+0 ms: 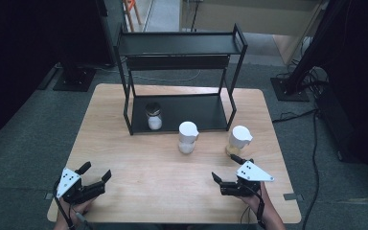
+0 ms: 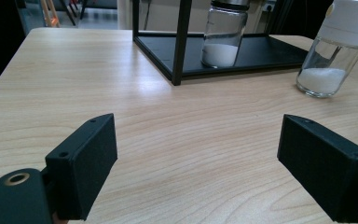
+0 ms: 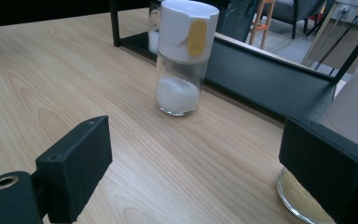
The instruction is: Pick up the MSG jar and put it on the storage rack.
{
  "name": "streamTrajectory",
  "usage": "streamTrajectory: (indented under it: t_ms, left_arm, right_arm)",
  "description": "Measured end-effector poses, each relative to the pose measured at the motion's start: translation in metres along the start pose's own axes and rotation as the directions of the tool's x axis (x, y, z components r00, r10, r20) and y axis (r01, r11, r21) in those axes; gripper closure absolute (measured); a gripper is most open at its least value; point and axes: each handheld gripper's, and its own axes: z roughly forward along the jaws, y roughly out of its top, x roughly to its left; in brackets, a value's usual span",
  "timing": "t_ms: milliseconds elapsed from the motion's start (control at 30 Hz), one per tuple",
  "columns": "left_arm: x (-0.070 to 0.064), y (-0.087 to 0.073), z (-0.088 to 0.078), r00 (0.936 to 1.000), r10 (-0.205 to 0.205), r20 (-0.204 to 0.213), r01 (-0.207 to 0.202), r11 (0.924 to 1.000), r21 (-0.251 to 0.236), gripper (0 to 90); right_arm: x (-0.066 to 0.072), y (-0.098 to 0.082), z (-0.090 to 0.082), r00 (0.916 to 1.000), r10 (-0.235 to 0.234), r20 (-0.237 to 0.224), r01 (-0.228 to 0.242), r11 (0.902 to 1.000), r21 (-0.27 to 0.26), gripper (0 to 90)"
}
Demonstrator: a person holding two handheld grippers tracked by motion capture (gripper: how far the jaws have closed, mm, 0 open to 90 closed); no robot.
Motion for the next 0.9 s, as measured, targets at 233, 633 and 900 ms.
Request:
streamTrajectory:
  t_ms: [233, 633, 900]
  left_arm:
    - [0.000, 0.000, 0.000, 1.0000, 0.003, 0.003, -0.004, 1.0000, 0.000, 12.2]
    - [-0.001, 0.000, 0.000, 0.9999, 0.011, 0.007, -0.011, 0.9999, 0.002, 12.2]
    - [-0.001, 0.000, 0.000, 0.9999, 0.010, 0.008, -0.010, 1.0000, 0.001, 12.2]
  right_arm:
    - [0.004, 0.005, 0.007, 0.9999, -0.002, -0.012, 0.002, 1.0000, -0.003, 9.1]
    - [0.009, 0.013, 0.018, 0.9997, -0.011, -0.023, 0.011, 0.9999, -0.005, 9.1]
    - [0.011, 0.017, 0.026, 0.9997, -0.009, -0.024, 0.009, 0.9999, -0.005, 9.1]
